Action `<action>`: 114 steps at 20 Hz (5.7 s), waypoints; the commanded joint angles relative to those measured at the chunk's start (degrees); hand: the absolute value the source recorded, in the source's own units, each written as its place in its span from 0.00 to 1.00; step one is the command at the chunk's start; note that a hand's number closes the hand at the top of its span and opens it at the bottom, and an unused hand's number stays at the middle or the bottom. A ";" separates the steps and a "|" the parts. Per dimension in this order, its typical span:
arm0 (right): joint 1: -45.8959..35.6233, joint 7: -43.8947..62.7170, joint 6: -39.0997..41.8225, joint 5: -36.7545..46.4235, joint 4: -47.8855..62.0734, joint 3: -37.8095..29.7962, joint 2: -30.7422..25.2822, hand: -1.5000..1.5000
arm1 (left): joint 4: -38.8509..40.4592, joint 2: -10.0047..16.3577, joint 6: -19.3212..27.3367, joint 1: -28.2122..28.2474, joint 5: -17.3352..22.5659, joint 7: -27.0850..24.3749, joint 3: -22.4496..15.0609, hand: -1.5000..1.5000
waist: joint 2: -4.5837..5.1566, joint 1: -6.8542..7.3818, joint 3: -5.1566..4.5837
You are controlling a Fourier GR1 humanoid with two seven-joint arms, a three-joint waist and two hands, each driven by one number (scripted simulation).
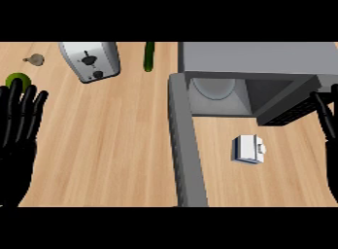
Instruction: Pick up the milk, place it into the microwave and close the microwave
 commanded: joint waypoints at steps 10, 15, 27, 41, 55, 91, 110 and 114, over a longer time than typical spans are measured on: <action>14.14 -1.64 13.78 -9.45 -10.99 4.33 -3.89 0.00 | -8.96 -4.40 16.09 12.63 -5.21 2.79 -9.76 0.00 | -3.50 -0.48 2.09; 21.67 -5.65 14.48 -4.81 -13.16 7.84 -1.64 0.00 | -16.37 -4.44 14.24 26.00 -5.39 -1.48 -14.63 0.00 | -3.41 -0.04 2.07; 28.09 -14.71 15.25 5.20 -10.04 8.23 0.13 0.00 | -20.17 -1.72 7.60 43.59 1.73 -14.02 -14.15 0.00 | -3.35 0.06 2.06; 17.78 -19.03 11.67 10.28 6.49 4.71 0.62 0.00 | -16.99 -0.09 -1.62 62.63 6.22 -33.29 -12.91 0.00 | -3.46 1.30 2.06; 2.25 -25.90 3.57 16.60 31.66 -0.83 1.55 0.00 | -16.78 1.35 -6.27 67.40 10.59 -37.90 -7.92 0.00 | -3.18 0.82 2.10; -18.37 -58.23 -12.42 25.98 91.02 -7.92 -6.93 1.00 | -14.32 -1.00 -14.85 71.53 13.18 -42.80 -2.39 0.00 | -2.93 1.04 2.17; -34.71 -67.18 -5.74 23.60 102.99 -11.33 -7.23 1.00 | -11.34 -0.91 -20.26 72.06 15.82 -43.47 -0.29 0.00 | -2.69 2.14 2.25; -35.03 -67.06 0.76 23.04 100.79 -9.26 -4.47 1.00 | -13.43 -0.54 -19.26 71.96 18.67 -42.08 2.97 0.00 | -2.96 1.16 2.18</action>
